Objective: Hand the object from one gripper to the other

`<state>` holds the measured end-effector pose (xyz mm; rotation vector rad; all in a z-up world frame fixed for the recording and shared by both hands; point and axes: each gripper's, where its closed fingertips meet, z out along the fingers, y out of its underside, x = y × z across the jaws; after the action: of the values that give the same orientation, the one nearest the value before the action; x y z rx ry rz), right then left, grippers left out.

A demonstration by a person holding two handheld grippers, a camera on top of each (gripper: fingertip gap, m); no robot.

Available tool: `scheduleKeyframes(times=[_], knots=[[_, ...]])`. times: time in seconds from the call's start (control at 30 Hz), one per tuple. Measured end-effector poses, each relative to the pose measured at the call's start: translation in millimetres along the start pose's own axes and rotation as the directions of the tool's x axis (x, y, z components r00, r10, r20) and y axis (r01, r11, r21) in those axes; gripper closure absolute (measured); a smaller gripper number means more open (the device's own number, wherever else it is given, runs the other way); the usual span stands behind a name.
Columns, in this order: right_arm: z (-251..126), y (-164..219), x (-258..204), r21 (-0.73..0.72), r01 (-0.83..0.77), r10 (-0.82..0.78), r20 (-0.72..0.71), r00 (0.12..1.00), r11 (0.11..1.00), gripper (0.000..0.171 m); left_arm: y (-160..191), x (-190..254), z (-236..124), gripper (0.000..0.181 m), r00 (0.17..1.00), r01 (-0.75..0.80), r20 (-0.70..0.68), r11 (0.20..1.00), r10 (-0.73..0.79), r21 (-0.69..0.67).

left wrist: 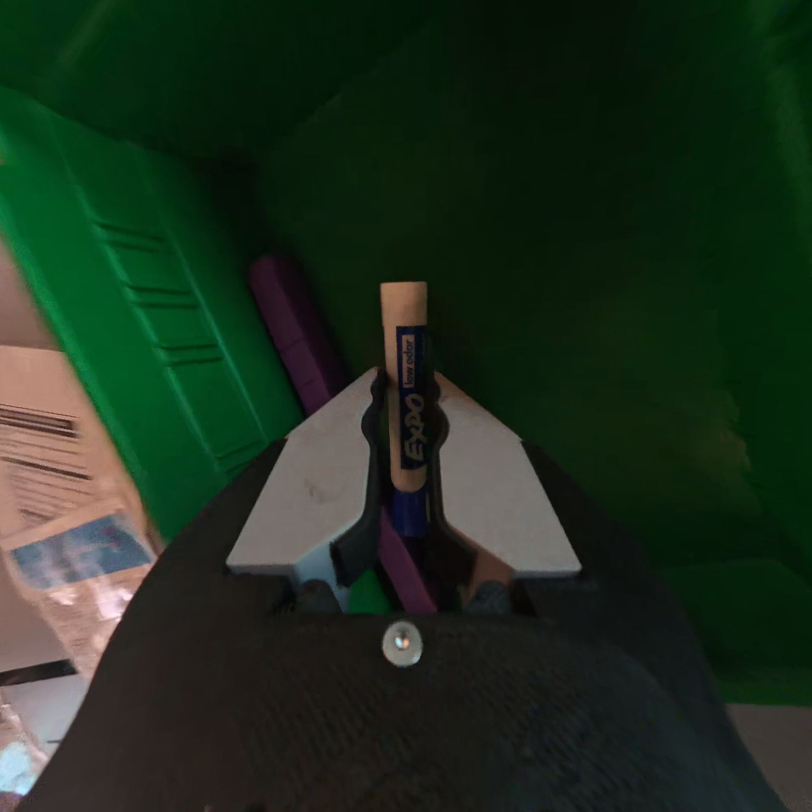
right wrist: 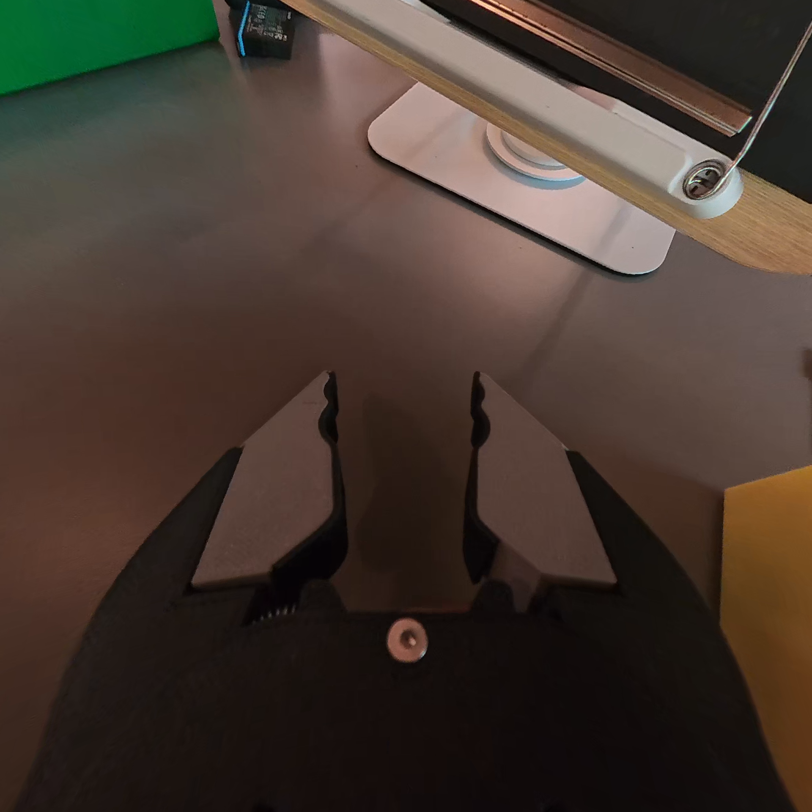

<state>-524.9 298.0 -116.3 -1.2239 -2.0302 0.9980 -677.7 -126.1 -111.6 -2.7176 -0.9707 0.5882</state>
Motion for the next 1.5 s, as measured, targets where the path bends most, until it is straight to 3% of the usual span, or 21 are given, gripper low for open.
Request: scheduleKeyframes(times=[0.03,0.17,0.23,0.33,0.43,0.53,0.63,0.73,0.83,0.87,0.9,0.93,1.03,1.13,1.23,1.3,1.37,1.43,1.5], knots=[[0,0,0,0.001,-0.002,0.002,0.000,1.000,1.000,0.113,-10,-5,-8,0.165,0.999,-0.021,0.042,0.999,0.019,0.041],[-2,-1,1,0.014,-0.030,0.029,0.016,0.999,0.999,0.113,-58,-19,-57,0.166,0.980,-0.087,0.197,0.960,0.034,0.267],[-4,-6,-2,0.042,-0.039,0.037,0.042,0.998,0.998,0.112,-85,-13,-90,0.165,0.984,-0.065,0.177,0.899,-0.014,0.433],[-14,-24,-18,0.134,-0.045,0.026,0.139,0.990,0.990,0.112,-132,42,-155,0.165,0.994,0.085,-0.106,0.694,-0.013,0.715],[-33,-49,-54,0.253,-0.093,0.003,0.335,0.942,0.963,0.112,-163,125,-222,0.165,0.909,0.269,-0.384,0.473,0.164,0.839],[-64,-75,-92,0.371,-0.170,-0.060,0.533,0.844,0.913,0.109,-174,209,-257,0.165,0.805,0.363,-0.482,0.356,0.347,0.861],[-91,-89,-115,0.442,-0.218,-0.135,0.639,0.757,0.870,0.106,-181,272,-273,0.166,0.710,0.457,-0.524,0.258,0.471,0.851],[-104,-93,-122,0.469,-0.255,-0.165,0.684,0.711,0.846,0.104,-193,302,-272,0.167,0.638,0.549,-0.573,0.218,0.514,0.807],[-107,-97,-117,0.437,-0.343,-0.115,0.740,0.663,0.832,0.104,-202,320,-263,0.166,0.539,0.647,-0.648,0.229,0.539,0.728],[-109,-98,-115,0.425,-0.369,-0.103,0.759,0.643,0.826,0.108,-204,325,-260,0.166,0.506,0.669,-0.667,0.239,0.547,0.704],[-112,-98,-114,0.421,-0.384,-0.110,0.779,0.617,0.822,0.124,-207,330,-254,0.166,0.496,0.673,-0.675,0.249,0.546,0.696],[-113,-95,-114,0.411,-0.385,-0.114,0.792,0.600,0.826,0.150,-208,334,-247,0.165,0.504,0.661,-0.673,0.259,0.541,0.704],[-103,-88,-106,0.384,-0.347,-0.088,0.769,0.633,0.856,0.155,-209,336,-238,0.165,0.520,0.643,-0.659,0.258,0.543,0.721],[-91,-83,-92,0.422,-0.230,-0.108,0.640,0.760,0.877,0.155,-209,329,-223,0.167,0.549,0.624,-0.670,0.288,0.500,0.726],[-76,-77,-59,0.445,0.045,-0.191,0.289,0.938,0.894,0.156,-205,317,-199,0.159,0.644,0.532,-0.627,0.332,0.438,0.779],[-73,-72,-36,0.382,0.283,-0.307,0.002,0.952,0.880,0.156,-200,313,-180,0.153,0.757,0.374,-0.511,0.371,0.407,0.850],[-71,-66,-22,0.291,0.415,-0.385,-0.159,0.909,0.862,0.156,-196,309,-163,0.146,0.853,0.197,-0.352,0.386,0.386,0.901],[-64,-59,-16,0.231,0.421,-0.390,-0.169,0.905,0.877,0.156,-194,306,-145,0.144,0.913,0.000,-0.156,0.384,0.376,0.923],[-61,-55,-11,0.204,0.409,-0.378,-0.172,0.910,0.890,0.156,-194,307,-133,0.143,0.922,-0.197,0.052,0.350,0.384,0.916]])
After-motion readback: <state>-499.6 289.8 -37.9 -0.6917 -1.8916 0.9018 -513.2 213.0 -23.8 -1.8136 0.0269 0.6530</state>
